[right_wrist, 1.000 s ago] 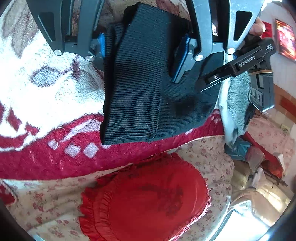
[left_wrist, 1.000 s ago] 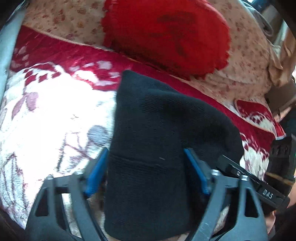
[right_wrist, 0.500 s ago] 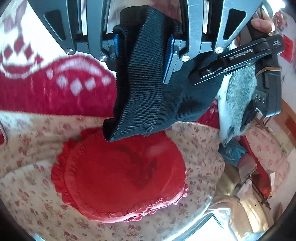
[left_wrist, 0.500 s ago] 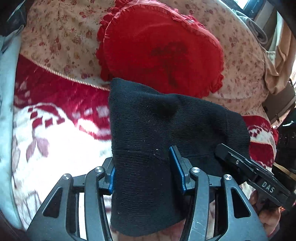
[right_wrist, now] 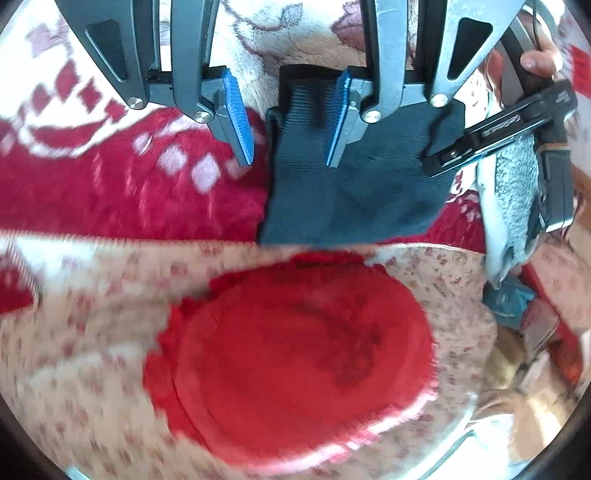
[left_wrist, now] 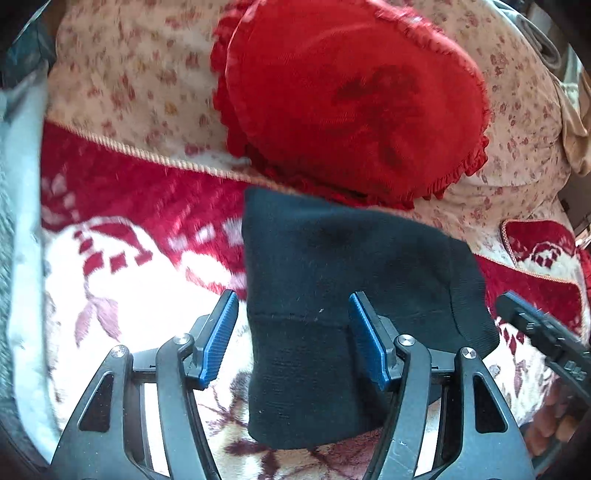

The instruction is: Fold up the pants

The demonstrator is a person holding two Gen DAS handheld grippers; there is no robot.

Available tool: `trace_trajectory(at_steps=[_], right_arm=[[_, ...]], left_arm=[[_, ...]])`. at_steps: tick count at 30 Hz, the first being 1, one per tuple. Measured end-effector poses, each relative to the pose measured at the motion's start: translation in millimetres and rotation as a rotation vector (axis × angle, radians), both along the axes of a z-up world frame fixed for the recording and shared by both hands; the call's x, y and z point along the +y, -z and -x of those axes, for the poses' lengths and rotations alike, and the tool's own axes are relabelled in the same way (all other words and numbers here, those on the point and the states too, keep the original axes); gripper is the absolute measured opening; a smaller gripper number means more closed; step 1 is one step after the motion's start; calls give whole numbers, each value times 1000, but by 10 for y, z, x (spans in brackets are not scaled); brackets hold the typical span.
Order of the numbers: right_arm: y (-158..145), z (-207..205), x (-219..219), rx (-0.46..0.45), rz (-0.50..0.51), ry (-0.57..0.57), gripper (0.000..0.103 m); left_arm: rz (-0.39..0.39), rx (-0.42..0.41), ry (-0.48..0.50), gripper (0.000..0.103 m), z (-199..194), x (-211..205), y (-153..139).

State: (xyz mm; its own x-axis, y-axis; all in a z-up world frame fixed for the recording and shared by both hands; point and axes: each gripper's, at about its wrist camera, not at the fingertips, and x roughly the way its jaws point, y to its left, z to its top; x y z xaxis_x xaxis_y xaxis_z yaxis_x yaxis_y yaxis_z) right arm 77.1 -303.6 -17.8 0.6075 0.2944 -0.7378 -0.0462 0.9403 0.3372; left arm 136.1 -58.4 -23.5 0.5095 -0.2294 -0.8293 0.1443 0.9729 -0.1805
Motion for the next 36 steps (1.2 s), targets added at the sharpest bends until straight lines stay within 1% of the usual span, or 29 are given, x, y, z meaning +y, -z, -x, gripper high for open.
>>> trace_trajectory(at_steps=[3,5,7,9,11,12,13,15,19,21,23,26,29,31,33,36], right_arm=[[-197,33,161,-46,40,-67,35],[-199,17,285,-43,69,-103,33],[-101,30,385,-24,103,-129,32],[59,23,414,11,129,-123,32],[229,17,422,47,146,-114,33],[291,23,443,44,169,-111,33],[292,42,471,28,188,-113,33],[267,47,498,24,212,-123,33],[114,-13,444,17,151,-119,32],[41,-64,453,-6,153,-98,32],[13,-159,463,-7,165,-86,32],[88,-338,457,16,172,-68,32],[243,-501,409,54,186,-29,33],[338,-556,375,81,172,-14,33],[334,-549,361,75,168,-13,33],[229,-443,339,55,158,-16,33]], left_arm=[[-41,-17,0,62,-14,-55,-30],[-56,-7,0,62,-43,-99,23],[-68,11,0,62,-59,-104,104],[-68,34,2,62,-110,-131,201],[-51,36,-3,69,-130,-112,244],[-53,34,-7,70,-137,-112,248],[-52,34,-7,70,-146,-119,251],[-57,36,-6,70,-152,-118,241],[-76,19,-3,70,-143,-146,182],[-80,23,-1,70,-173,-164,186],[-76,25,-4,70,-209,-168,197],[-75,25,-5,70,-275,-182,233],[-78,24,0,72,-315,-204,255],[-84,17,2,72,-318,-217,253],[-92,5,3,71,-288,-223,236],[-107,-29,-3,71,-187,-214,180]])
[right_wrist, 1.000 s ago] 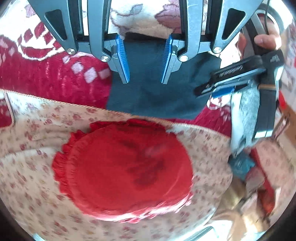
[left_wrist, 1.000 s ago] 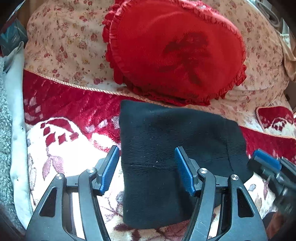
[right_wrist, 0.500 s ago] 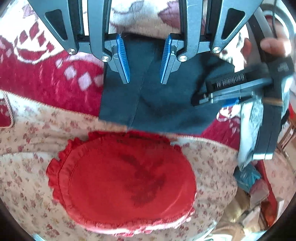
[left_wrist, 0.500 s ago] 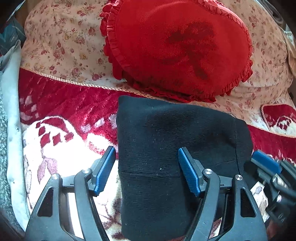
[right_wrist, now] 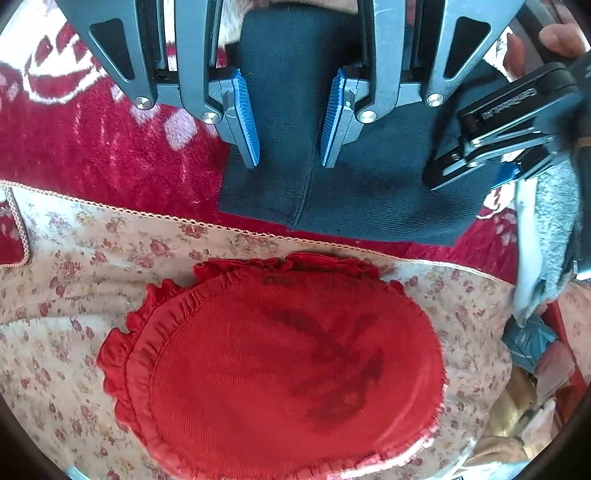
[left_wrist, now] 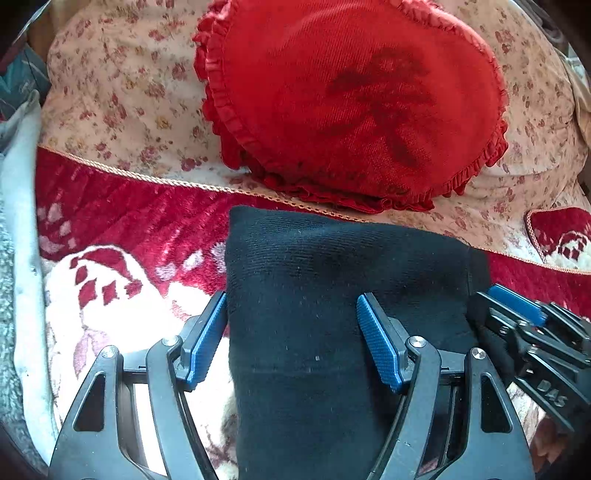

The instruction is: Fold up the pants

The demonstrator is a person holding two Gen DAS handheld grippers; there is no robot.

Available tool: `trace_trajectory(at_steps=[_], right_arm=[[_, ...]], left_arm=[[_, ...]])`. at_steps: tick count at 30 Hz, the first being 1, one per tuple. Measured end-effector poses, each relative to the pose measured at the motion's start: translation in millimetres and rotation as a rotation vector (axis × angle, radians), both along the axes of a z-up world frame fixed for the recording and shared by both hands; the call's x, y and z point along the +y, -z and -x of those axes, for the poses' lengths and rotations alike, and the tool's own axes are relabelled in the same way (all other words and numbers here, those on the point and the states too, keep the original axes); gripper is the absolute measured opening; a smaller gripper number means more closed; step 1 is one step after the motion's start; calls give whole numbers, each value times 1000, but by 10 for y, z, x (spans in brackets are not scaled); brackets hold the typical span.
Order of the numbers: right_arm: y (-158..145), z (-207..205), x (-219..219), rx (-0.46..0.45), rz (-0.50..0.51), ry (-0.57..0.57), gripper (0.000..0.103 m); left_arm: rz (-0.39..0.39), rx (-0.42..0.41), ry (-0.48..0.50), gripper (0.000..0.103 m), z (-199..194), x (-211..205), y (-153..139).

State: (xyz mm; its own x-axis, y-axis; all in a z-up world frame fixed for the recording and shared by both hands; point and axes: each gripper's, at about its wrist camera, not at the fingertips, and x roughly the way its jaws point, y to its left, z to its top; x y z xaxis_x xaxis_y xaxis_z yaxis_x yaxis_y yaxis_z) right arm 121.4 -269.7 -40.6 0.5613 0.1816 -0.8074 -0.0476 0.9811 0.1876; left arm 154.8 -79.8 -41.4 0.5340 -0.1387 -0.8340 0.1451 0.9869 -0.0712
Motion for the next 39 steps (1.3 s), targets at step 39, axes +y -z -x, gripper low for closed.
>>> trace_trajectory(at_steps=[39], right_arm=[[-469,1452,471,-117,6,-48,34]], left_arm=[[-53,-195,-84,71,1693,452,-539]])
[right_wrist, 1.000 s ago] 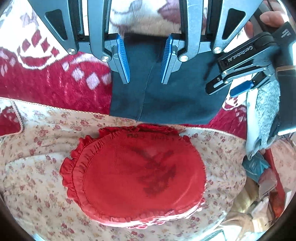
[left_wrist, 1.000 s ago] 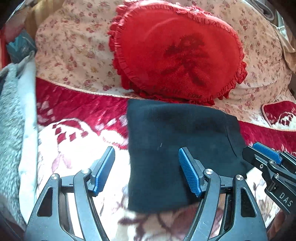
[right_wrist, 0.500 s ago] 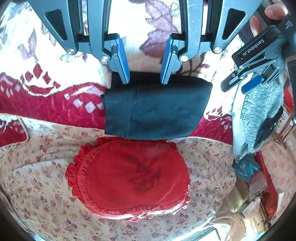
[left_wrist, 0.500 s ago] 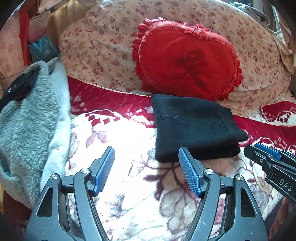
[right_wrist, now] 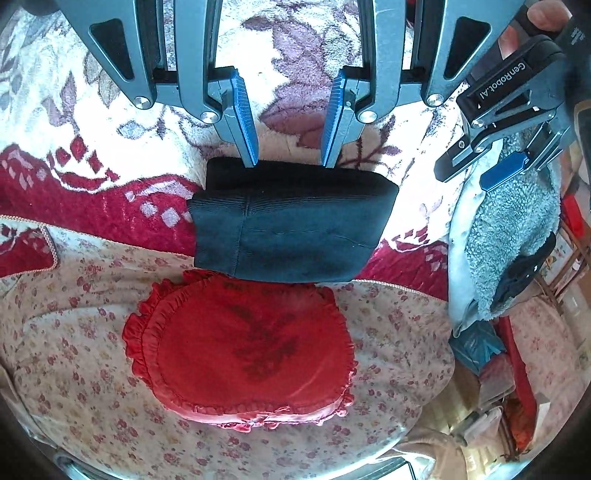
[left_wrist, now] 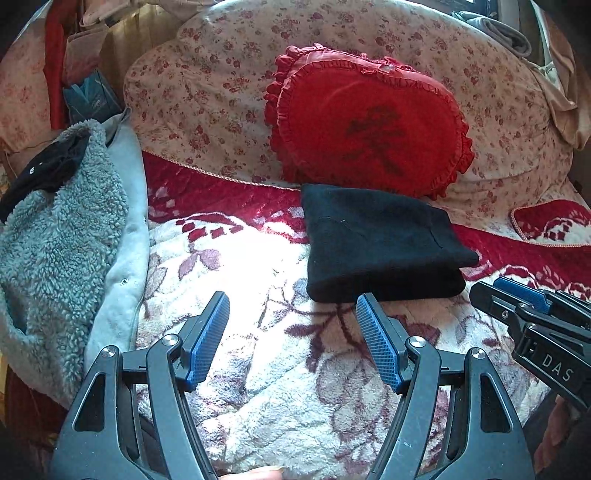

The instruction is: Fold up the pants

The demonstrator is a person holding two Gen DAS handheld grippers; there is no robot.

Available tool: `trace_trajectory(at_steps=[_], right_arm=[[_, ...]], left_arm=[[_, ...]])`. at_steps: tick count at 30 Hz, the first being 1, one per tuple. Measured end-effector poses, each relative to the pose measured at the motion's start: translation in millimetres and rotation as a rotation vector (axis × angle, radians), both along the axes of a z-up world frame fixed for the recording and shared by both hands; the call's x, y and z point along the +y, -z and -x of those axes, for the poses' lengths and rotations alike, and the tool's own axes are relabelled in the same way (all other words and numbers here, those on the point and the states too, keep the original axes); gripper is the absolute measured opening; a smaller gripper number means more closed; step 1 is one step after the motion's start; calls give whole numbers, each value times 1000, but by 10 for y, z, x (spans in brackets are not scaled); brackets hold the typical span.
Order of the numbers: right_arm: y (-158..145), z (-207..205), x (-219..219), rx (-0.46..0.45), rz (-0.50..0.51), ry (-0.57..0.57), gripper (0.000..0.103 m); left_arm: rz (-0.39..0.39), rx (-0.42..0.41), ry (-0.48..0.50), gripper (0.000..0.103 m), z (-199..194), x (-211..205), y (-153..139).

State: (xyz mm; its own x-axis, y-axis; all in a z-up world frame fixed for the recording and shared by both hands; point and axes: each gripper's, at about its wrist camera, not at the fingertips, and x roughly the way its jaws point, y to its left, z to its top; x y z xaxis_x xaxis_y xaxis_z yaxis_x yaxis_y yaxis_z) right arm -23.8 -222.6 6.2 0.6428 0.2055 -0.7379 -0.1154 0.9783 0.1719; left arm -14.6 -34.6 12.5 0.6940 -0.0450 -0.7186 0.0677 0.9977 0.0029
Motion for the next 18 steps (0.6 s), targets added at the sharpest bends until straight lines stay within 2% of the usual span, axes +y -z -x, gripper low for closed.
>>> trace_trajectory(at_steps=[18], right_arm=[[75,-32,27,29,8,-1,34]], left_arm=[[-1,22,9,71,-26,-46,72]])
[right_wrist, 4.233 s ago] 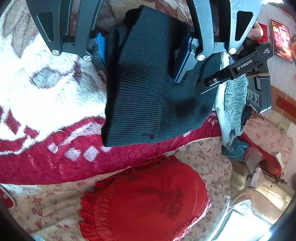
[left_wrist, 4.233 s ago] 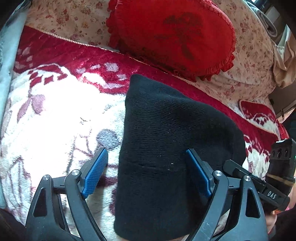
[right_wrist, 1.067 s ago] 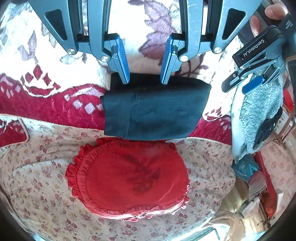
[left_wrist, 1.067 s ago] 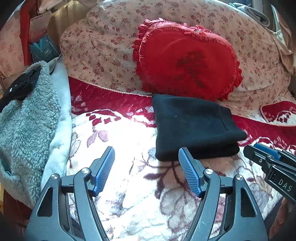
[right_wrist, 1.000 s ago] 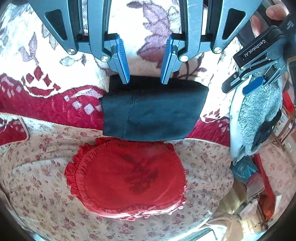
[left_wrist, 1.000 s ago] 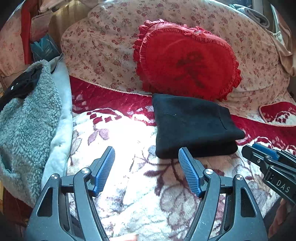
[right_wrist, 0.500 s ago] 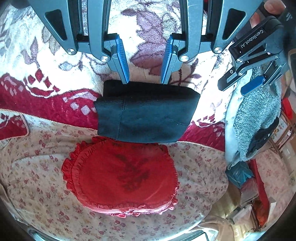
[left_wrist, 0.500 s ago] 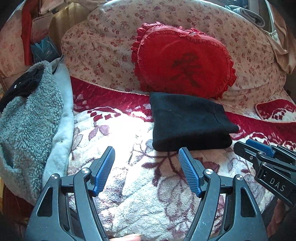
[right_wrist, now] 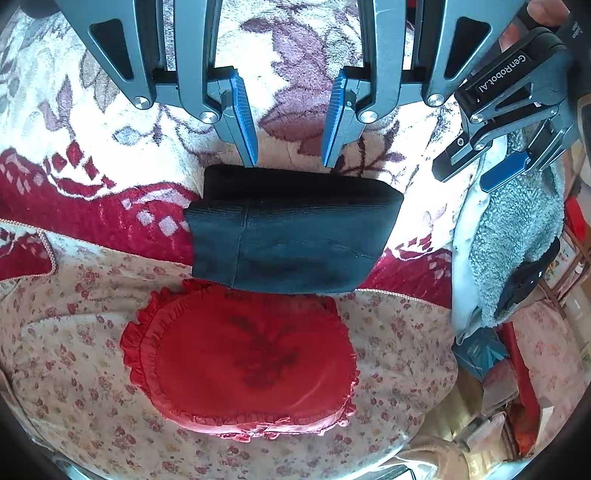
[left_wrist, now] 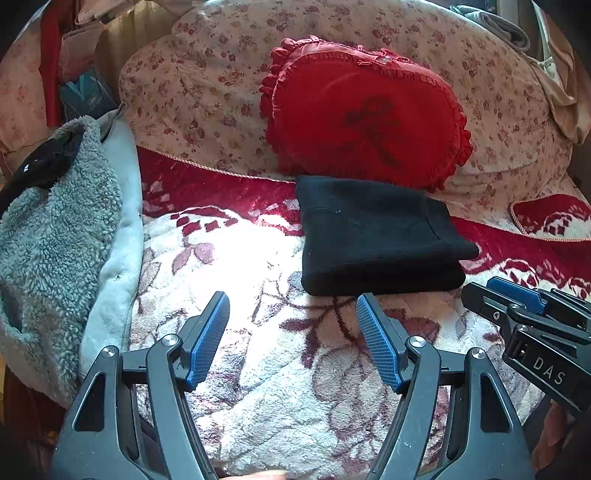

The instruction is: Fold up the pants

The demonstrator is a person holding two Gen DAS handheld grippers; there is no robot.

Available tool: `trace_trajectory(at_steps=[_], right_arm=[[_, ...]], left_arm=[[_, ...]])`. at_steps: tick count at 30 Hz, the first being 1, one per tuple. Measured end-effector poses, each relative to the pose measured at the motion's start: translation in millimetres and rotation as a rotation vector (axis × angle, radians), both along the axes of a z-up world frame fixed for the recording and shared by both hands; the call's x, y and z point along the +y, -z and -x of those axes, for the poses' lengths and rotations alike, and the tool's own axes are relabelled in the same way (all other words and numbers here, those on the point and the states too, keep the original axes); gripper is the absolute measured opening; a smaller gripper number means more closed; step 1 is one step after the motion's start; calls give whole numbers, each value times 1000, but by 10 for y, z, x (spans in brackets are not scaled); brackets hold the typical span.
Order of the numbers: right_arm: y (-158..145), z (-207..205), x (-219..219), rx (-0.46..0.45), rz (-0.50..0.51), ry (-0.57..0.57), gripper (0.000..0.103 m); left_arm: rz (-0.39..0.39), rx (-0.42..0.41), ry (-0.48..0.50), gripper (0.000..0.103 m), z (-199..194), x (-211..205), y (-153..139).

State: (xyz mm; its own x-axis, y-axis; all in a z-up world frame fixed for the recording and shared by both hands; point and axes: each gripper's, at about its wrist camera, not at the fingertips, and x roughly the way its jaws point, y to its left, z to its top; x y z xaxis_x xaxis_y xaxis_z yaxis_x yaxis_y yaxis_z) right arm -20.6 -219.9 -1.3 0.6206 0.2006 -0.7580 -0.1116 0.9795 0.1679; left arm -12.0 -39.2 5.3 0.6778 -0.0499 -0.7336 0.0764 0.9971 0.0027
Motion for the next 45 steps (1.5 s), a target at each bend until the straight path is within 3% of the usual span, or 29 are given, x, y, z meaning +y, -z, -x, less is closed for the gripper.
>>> trace_trajectory(at_steps=[45], right_arm=[[188,-77,25,45,-27,5,34]], left_arm=[[14,48,2,71,-83,5,152]])
